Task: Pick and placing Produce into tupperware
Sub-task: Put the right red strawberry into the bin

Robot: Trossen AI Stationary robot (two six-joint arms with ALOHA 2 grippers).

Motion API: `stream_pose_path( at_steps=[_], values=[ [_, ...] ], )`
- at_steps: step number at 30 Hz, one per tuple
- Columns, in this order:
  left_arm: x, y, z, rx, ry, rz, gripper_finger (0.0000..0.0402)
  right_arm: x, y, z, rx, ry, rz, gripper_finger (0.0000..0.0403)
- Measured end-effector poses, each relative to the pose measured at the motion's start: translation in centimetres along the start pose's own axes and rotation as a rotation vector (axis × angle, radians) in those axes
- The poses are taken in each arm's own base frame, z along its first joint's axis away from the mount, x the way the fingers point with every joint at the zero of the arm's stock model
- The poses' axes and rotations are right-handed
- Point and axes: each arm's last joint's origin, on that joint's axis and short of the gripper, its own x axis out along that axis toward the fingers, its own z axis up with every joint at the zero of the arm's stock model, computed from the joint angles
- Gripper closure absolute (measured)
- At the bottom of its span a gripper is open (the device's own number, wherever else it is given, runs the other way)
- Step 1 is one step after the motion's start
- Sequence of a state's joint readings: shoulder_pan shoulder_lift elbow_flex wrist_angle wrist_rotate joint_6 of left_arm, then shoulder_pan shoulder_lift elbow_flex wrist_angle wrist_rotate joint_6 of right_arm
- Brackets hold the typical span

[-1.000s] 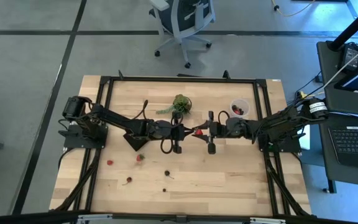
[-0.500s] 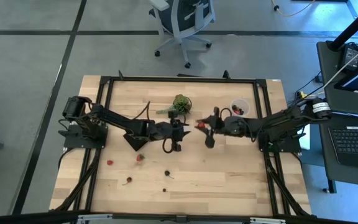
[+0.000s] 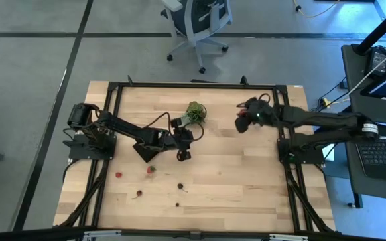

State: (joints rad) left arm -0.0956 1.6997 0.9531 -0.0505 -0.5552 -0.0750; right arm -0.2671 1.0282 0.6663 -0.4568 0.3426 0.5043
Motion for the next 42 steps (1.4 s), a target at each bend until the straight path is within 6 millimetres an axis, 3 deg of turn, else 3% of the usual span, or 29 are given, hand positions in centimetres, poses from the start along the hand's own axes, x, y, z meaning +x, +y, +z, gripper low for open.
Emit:
stream_pose_path(
  at_steps=[7,13,25,42],
  values=[
    [0.0,0.0,0.0,0.0,0.002,0.001,0.0248,-0.5,-3.7,0.0,0.102,0.203,-0.227,0.0275],
    [0.0,0.0,0.0,0.0,0.002,0.001,0.0248,0.3,-5.4,-1.2,0.142,0.294,-0.257,0.0275],
    [0.0,0.0,0.0,0.0,0.002,0.001,0.0248,1.6,-7.0,-2.9,0.18,0.316,-0.296,0.0274],
    [0.0,0.0,0.0,0.0,0.002,0.001,0.0248,1.9,-7.2,-2.7,0.159,0.293,-0.291,0.0259]
  ],
)
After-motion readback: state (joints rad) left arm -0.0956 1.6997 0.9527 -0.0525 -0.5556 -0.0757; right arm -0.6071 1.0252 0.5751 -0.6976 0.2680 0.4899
